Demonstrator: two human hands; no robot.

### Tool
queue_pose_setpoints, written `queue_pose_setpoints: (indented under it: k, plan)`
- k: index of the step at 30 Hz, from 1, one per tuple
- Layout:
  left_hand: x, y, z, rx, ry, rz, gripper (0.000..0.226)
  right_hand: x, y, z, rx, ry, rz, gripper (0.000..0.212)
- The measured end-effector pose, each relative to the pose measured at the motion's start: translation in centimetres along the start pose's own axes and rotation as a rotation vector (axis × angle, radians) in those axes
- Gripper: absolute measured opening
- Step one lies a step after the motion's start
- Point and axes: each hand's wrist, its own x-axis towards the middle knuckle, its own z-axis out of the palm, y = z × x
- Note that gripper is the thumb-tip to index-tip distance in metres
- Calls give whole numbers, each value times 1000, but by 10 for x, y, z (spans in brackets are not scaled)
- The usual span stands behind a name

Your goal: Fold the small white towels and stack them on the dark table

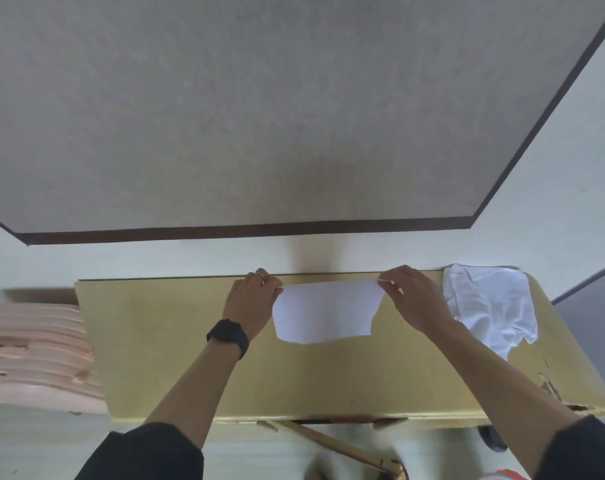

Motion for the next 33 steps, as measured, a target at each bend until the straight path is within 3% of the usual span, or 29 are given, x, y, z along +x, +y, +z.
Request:
queue_pose_setpoints:
  k: [3,6,10,20,25,29,31,33]
  plan:
    - [12,-7,0,99,85,41,12,9,3,5,-19,81,-7,10]
    - [12,-11,10,131,108,76,30,7,7,11,-52,143,-14,6]
    - [-11,-10,39,129,167,150,31,-20,25,32,-68,123,-68,14]
    - [-151,12,144,38,-303,104,54,-174,72,110,-72,-298,137,12]
    - [-202,19,168,0,-418,78,47,-237,68,124,-20,-519,329,13]
    - [-203,20,170,-94,-377,23,23,-240,67,127,52,-522,397,18]
    - [-188,19,168,-231,-355,-106,9,-225,67,131,113,-456,444,17]
    - [-165,14,166,-380,-412,-288,15,-201,67,137,196,-399,502,17]
